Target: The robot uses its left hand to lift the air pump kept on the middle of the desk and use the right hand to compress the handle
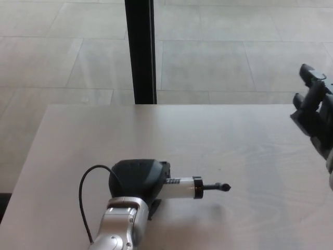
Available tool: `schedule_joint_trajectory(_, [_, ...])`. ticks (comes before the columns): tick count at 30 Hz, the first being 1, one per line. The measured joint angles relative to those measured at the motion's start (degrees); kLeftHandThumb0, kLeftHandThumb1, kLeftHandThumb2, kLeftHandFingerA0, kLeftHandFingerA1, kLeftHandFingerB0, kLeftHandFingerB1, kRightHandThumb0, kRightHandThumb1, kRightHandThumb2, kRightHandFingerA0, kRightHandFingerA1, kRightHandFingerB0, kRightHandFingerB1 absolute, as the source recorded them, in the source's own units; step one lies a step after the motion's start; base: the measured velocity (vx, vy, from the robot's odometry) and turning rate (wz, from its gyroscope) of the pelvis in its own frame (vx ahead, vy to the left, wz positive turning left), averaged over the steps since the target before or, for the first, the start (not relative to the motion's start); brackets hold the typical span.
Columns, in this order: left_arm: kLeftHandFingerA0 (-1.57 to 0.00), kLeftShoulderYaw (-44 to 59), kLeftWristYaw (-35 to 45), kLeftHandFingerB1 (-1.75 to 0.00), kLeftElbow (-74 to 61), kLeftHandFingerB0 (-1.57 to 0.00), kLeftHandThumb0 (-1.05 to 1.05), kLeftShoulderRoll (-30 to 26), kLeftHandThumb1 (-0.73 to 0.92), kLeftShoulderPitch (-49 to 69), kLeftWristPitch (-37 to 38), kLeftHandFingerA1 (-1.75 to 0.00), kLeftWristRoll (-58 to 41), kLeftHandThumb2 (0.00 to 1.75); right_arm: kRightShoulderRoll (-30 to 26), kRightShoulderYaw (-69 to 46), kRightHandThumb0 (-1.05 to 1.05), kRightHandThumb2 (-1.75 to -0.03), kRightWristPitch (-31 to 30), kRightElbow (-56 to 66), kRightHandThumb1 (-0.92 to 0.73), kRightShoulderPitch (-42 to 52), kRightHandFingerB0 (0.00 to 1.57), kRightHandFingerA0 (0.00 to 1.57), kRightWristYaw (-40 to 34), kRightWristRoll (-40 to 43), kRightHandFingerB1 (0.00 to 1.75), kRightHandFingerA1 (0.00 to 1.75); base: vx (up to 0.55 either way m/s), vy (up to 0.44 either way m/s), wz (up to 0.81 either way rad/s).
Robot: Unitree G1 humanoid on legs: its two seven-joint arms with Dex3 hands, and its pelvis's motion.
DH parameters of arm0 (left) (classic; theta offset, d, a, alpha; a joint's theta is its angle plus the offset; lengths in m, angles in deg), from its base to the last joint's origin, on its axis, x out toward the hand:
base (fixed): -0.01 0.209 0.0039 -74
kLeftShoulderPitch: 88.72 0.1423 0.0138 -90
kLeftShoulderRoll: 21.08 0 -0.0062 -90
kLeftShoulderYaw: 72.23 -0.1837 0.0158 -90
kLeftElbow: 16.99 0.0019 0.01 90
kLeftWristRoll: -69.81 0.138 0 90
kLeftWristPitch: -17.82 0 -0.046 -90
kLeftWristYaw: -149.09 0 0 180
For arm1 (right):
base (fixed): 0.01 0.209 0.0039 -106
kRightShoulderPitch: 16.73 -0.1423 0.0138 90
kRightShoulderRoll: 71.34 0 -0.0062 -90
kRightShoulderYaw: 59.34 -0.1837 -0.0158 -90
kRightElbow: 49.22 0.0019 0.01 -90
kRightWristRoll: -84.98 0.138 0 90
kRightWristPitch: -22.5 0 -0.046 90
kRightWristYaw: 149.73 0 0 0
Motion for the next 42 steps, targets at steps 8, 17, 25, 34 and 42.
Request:
schedule_joint_trajectory(8, [-0.79, -1.99, -2.17, -0.93, 1.71, -0.69, -0.25, 0.20, 0.70, 0.61, 2.76, -1.54, 0.20, 0.85, 1.38, -3.60, -0.87, -0.82, 0.57, 0.02, -0.91, -1.33, 0.27, 0.11, -3.33, 1.17, 0.41, 0.45, 0.00, 0.000, 0.00])
schedule_joint_trajectory(17, [-0.03, -2.07, 0.58, -0.08, 0.71, 0.00, -0.80, 1.18, 0.45, -1.30, 3.67, -0.33, -0.26, 0.88, 2.99, -3.03, -0.83, -0.75, 0.53, 0.38, -0.92, -1.31, 0.38, 0.25, -4.92, 1.65, 0.40, 0.47, 0.00, 0.000, 0.00])
schedule_joint_trajectory(25, [0.00, -2.01, 6.60, -0.01, -0.66, 0.00, -0.93, 0.62, 0.48, -1.79, 3.65, 0.00, -1.87, 0.76, 3.17, -2.25, -0.83, -0.74, 0.51, 0.38, -0.92, -1.31, 0.39, 0.25, -5.02, 1.60, 0.41, 0.51, 0.00, 0.000, 0.00])
schedule_joint_trajectory(34, [0.00, -1.43, 14.23, 0.00, -2.58, 0.00, -1.02, -1.65, 0.69, -2.38, 3.66, -0.02, -3.90, 0.62, 3.22, -1.54, -0.87, -0.79, 0.41, 0.34, -0.92, -1.31, 0.34, 0.21, -5.28, 1.61, 0.40, 0.49, 0.00, 0.000, 0.00])
schedule_joint_trajectory(42, [-0.03, 6.11, 19.66, -0.04, -10.12, -0.13, -0.98, -6.99, 0.62, -2.39, 5.08, -0.14, -8.20, 1.00, 2.69, -1.62, -0.83, -0.77, 0.31, 0.10, -0.92, -0.88, 0.31, 0.21, -5.35, 1.76, 0.39, 0.48, 0.00, 0.000, 0.00])
